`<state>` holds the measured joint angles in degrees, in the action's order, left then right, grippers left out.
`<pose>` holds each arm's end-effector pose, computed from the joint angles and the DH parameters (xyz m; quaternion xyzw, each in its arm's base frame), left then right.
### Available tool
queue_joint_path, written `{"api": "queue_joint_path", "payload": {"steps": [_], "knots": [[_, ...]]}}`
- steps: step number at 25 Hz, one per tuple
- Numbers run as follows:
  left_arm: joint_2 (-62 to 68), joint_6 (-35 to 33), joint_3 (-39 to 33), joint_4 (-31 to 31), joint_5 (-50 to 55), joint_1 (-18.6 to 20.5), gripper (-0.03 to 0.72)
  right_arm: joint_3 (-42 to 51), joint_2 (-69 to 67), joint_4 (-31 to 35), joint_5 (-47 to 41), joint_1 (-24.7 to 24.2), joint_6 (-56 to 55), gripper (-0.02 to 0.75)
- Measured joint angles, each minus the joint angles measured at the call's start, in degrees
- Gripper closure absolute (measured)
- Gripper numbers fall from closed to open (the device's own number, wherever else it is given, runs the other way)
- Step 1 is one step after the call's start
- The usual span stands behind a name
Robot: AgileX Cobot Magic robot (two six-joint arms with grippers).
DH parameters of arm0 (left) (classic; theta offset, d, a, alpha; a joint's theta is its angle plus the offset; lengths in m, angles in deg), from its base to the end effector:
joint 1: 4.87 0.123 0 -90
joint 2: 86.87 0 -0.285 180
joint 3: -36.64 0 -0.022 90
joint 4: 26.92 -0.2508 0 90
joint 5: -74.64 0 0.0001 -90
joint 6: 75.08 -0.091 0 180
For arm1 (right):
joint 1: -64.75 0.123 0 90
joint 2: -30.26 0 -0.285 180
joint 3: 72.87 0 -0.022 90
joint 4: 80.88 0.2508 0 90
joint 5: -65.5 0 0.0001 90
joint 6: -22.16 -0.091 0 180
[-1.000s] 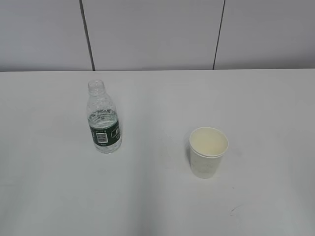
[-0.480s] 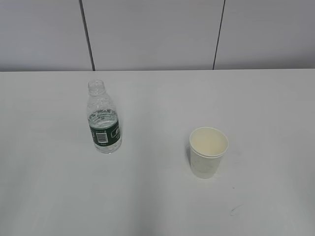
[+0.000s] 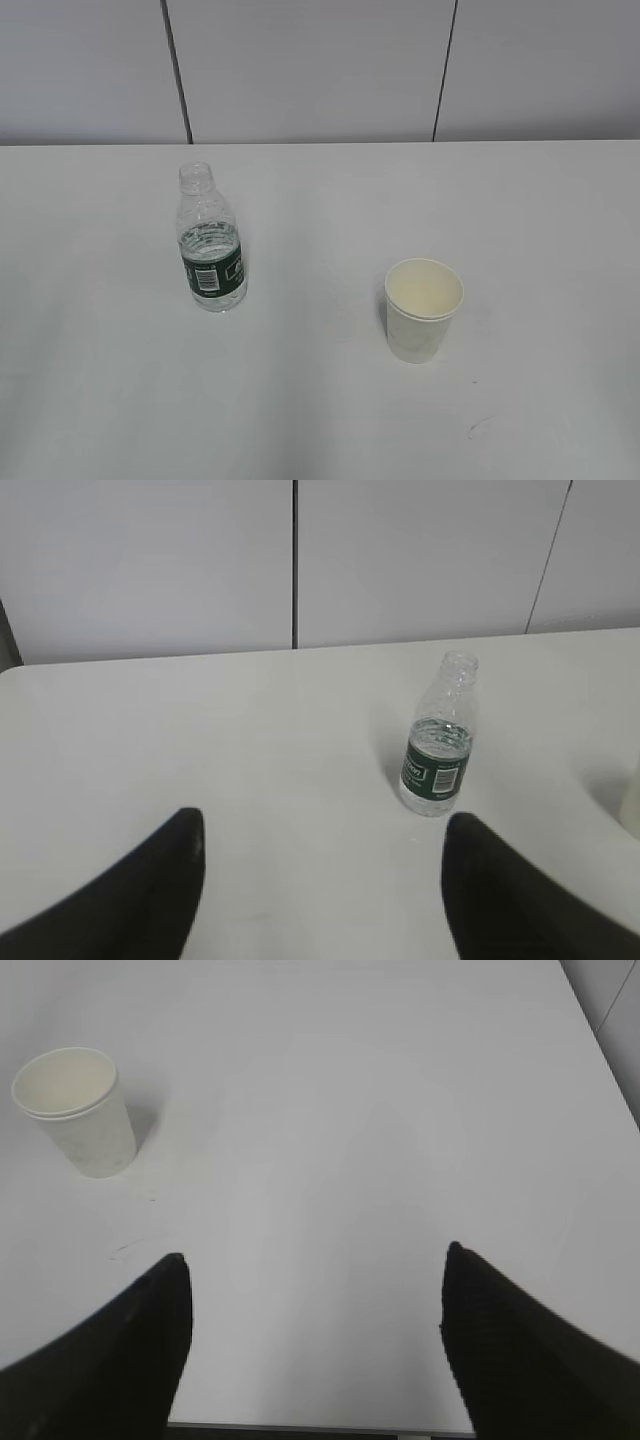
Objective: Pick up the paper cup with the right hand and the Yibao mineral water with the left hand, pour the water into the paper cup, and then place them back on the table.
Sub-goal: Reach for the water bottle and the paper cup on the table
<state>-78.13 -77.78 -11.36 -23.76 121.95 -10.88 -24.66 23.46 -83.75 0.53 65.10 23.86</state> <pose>0.0037 -0.0041 0.3001 0.0576 0.7859 -0.0452 0.6140 -0.0114 -0.0042 0.2731 -0.0133 0.8656 -0.0308 0.4997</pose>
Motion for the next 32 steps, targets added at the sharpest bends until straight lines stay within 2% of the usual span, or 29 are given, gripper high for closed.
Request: {"api": "queue_joint_path", "payload": {"steps": [10, 18, 24, 32], "knots": [[1.96, 0.00, -7.81, -0.12, -15.04, 0.00, 0.223, 0.00, 0.00, 0.14, 0.13, 0.00, 0.13, 0.167], [2.35, 0.00, -10.99, -0.07, -23.97, 0.00, 0.223, -0.47, 0.00, 0.14, 2.12, 0.00, 0.13, 0.167], [2.40, 0.00, -11.05, -0.03, -25.32, 0.00, 0.223, 1.50, 0.00, 0.14, 12.22, 0.00, 0.13, 0.167], [2.40, 0.00, -11.05, -0.03, -25.68, 0.00, 0.223, 10.89, 0.00, 0.14, 28.71, 0.00, 0.13, 0.167]]}}
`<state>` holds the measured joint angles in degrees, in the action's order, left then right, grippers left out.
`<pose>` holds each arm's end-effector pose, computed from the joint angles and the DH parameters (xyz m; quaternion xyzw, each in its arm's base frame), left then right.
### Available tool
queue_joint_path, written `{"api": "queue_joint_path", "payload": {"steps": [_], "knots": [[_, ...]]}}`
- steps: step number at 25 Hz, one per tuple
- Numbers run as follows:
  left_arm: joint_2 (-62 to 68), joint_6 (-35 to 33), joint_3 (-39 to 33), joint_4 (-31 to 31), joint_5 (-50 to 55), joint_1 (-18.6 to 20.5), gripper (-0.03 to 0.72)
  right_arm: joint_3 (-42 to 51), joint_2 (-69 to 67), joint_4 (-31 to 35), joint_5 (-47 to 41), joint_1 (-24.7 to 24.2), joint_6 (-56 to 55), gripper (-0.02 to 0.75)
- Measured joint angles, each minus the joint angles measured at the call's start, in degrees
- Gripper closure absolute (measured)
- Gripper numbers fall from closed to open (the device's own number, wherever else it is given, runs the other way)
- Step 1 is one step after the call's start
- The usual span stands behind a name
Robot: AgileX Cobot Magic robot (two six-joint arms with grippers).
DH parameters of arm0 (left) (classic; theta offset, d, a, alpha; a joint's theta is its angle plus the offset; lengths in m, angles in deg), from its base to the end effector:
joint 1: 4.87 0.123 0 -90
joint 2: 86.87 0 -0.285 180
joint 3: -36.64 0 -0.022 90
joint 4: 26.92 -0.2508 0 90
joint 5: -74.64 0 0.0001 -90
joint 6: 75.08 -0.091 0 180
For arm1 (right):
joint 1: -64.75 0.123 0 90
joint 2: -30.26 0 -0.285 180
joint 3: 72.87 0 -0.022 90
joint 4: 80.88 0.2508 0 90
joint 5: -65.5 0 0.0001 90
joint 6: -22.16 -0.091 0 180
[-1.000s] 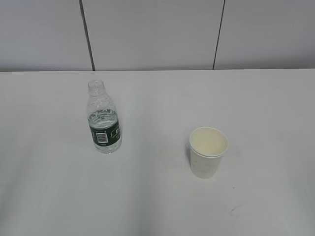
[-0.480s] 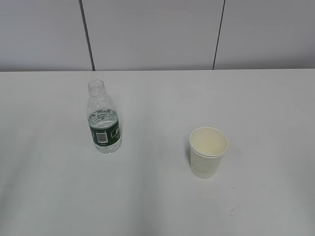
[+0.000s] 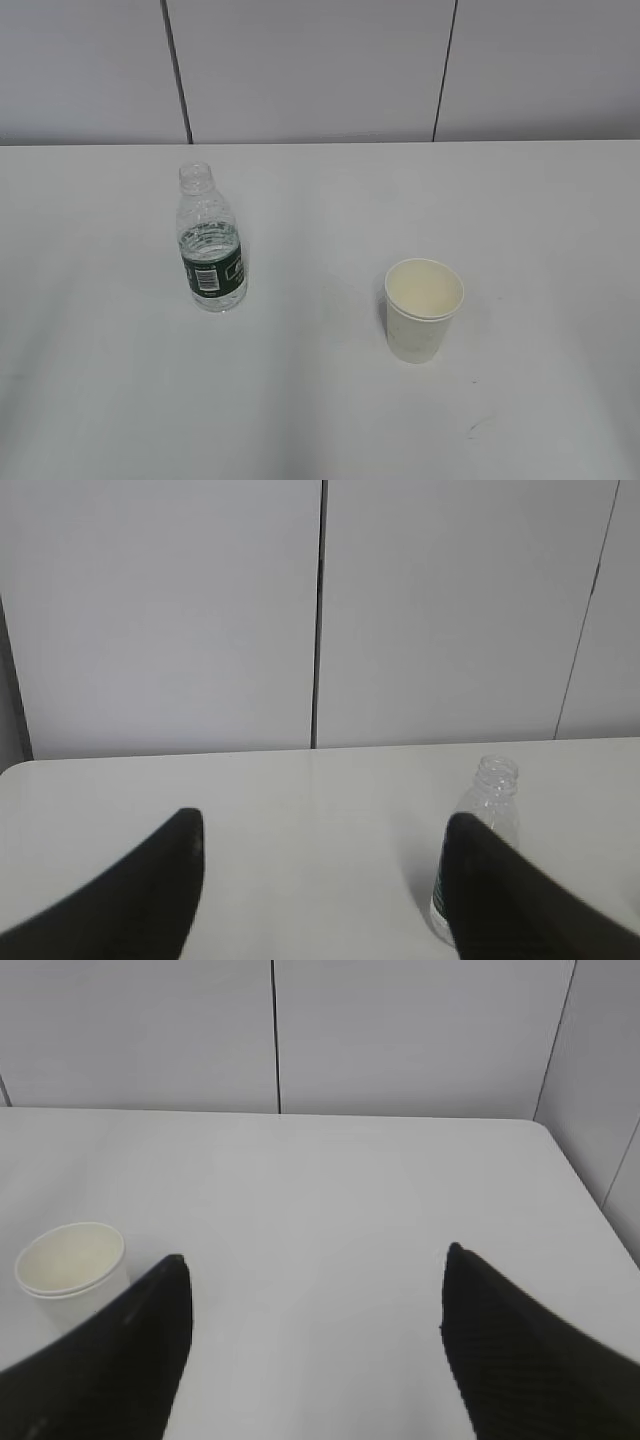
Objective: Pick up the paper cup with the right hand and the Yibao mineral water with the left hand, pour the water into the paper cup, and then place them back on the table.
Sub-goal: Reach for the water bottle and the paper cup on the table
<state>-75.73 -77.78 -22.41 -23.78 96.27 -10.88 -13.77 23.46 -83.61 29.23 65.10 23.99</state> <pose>0.0394 -0.0060 0.2808 0.0433 0.7168 -0.0451 0.6945 0.0259 -0.0024 0.2600 -0.0209 0.7776 -0.0311 0.6276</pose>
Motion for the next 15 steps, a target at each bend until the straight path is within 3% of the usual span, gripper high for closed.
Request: {"api": "queue_joint_path", "payload": {"steps": [7, 15], "knots": [[0.00, 0.00, 0.00, 0.00, -0.13, 0.00, 0.223, 2.47, 0.00, 0.00, 7.26, 0.00, 0.00, 0.167], [2.90, 0.00, -3.25, 0.02, -7.44, 0.00, 0.223, 5.64, 0.00, 0.00, 18.47, 0.00, 0.00, 0.167]]}}
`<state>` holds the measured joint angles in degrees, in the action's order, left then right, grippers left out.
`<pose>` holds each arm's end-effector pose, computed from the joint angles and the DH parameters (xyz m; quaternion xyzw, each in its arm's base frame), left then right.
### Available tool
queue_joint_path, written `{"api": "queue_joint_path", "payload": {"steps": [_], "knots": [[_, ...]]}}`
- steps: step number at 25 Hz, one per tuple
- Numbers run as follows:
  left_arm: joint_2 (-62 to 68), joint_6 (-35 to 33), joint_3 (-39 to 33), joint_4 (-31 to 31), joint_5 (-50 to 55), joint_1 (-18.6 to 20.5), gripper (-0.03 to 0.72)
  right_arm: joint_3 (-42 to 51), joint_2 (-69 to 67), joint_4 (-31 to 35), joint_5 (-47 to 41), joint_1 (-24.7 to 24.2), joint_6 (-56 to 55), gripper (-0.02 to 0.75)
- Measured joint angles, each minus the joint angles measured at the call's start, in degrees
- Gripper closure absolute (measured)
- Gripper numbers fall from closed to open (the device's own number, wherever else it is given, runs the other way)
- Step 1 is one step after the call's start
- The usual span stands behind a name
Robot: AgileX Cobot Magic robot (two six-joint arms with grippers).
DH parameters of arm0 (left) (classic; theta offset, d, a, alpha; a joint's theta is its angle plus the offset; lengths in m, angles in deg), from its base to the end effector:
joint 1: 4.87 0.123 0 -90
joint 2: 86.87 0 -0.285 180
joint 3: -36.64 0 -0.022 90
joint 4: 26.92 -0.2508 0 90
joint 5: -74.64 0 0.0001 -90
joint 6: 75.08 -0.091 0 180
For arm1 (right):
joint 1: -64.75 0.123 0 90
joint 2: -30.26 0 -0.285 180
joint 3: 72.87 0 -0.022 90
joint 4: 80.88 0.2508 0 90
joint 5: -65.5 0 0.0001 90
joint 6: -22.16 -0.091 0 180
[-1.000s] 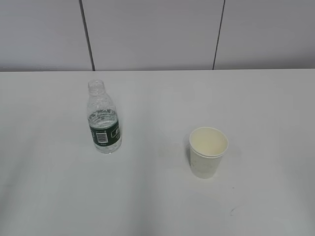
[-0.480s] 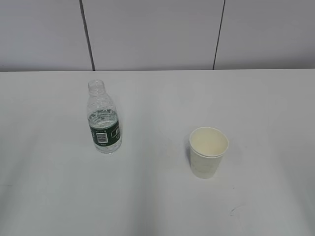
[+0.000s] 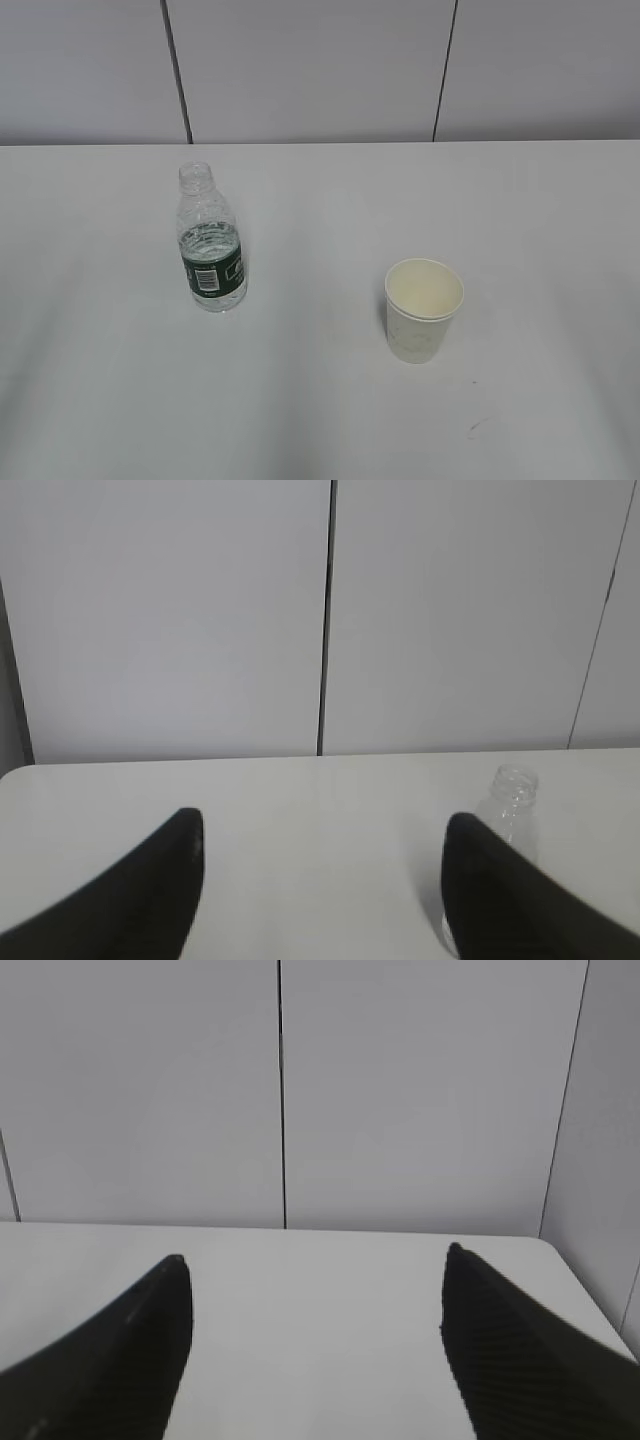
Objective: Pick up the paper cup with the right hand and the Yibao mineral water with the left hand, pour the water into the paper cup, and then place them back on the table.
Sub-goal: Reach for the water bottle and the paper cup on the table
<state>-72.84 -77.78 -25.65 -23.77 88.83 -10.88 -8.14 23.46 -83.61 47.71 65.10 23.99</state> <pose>0.0526 -0.0068 0.2719 0.0398 0.7090 -0.0439 0.7027 0.0389 -0.0011 0.2581 -0.0241 0.7024 -0.0304 0.7108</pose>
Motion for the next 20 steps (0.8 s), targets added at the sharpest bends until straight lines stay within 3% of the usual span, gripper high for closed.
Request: {"api": "queue_joint_path", "payload": {"steps": [8, 20], "knots": [[9.01, 0.00, -0.34, 0.57, -3.58, 0.00, 0.223, 2.82, -3.33, 0.00, 9.43, 0.00, 0.00, 0.167], [22.87, 0.00, -0.34, 0.96, -14.76, 0.00, 0.260, 3.15, -30.13, 0.00, 20.01, 0.00, 0.04, 0.167]]}}
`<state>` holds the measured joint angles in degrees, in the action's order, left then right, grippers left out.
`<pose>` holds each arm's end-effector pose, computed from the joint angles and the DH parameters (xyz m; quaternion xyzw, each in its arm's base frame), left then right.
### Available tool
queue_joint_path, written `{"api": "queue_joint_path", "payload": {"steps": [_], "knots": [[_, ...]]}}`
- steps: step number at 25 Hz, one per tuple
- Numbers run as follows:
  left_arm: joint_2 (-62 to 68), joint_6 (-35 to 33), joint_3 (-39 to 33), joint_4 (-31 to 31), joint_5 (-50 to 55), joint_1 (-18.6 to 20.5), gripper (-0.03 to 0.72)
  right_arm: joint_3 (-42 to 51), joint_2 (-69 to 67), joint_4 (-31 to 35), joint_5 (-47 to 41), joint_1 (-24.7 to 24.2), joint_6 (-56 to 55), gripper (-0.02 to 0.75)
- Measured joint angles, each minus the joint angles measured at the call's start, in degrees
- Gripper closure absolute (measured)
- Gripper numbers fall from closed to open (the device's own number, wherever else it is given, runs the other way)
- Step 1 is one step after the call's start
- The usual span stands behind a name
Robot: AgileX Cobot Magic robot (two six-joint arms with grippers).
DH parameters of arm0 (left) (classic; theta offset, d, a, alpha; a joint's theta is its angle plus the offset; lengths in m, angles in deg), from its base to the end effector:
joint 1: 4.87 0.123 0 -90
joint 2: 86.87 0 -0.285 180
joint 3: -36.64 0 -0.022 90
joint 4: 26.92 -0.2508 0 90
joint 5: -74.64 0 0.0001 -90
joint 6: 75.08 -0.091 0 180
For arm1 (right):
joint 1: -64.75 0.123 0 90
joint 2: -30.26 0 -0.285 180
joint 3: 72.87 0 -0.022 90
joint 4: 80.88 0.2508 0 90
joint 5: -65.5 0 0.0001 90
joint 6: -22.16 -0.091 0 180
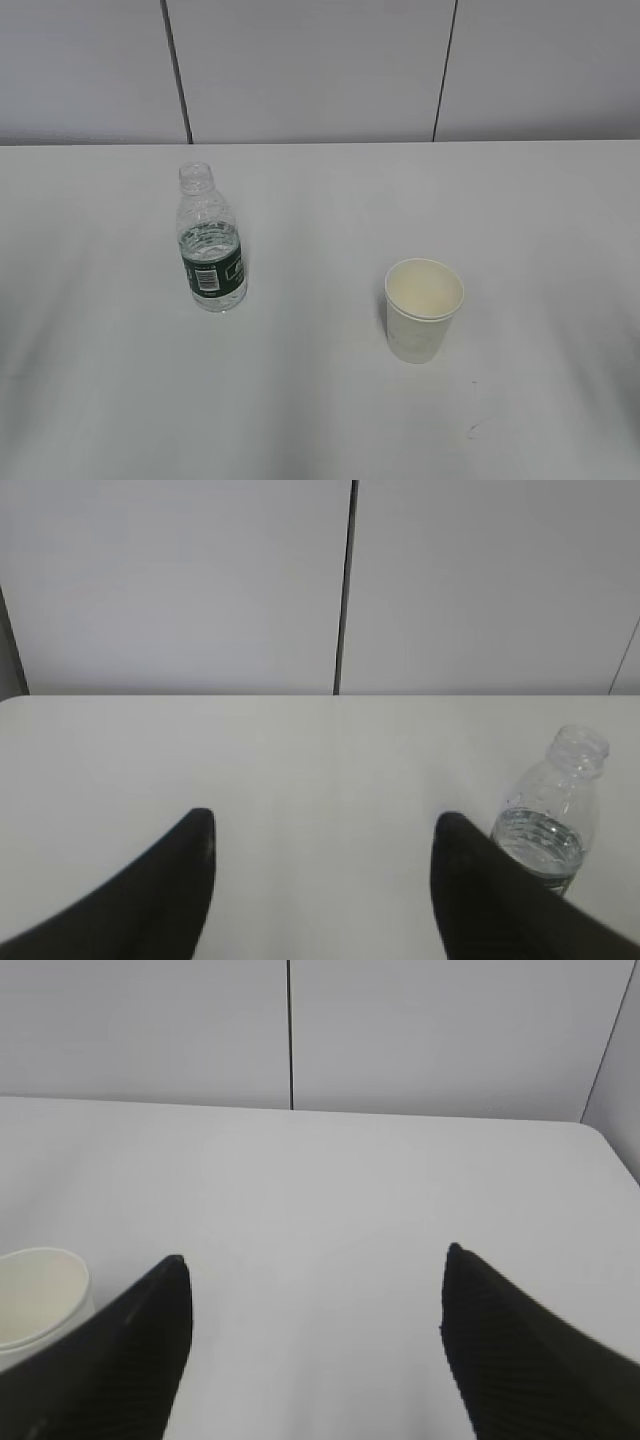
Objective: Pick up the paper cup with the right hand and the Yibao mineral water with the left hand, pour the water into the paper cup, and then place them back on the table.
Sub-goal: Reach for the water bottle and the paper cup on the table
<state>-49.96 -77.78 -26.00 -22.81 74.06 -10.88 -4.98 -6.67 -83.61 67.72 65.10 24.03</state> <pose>0.1124 -0.0118 0.2600 0.0303 0.7596 -0.0418 0.6483 0.1090 0.0008 0.2314 -0.0343 0.7797 -0.0225 0.6248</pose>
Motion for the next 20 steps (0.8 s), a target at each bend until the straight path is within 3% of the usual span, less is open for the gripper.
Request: {"api": "queue_joint_path", "payload": {"steps": [10, 15, 20], "knots": [[16.58, 0.00, 0.00, -0.51, -13.26, 0.00, 0.260, 0.00, -14.28, -3.35, 14.80, 0.00, 0.00, 0.167], [26.25, 0.00, 0.00, -1.61, -23.56, -0.05, 0.260, 0.00, -25.33, -7.13, 31.84, 0.00, 0.00, 0.167], [35.78, 0.00, 0.06, -6.54, -37.52, -2.66, 0.260, -0.33, -40.35, -10.82, 50.25, 0.00, 0.00, 0.167]]}}
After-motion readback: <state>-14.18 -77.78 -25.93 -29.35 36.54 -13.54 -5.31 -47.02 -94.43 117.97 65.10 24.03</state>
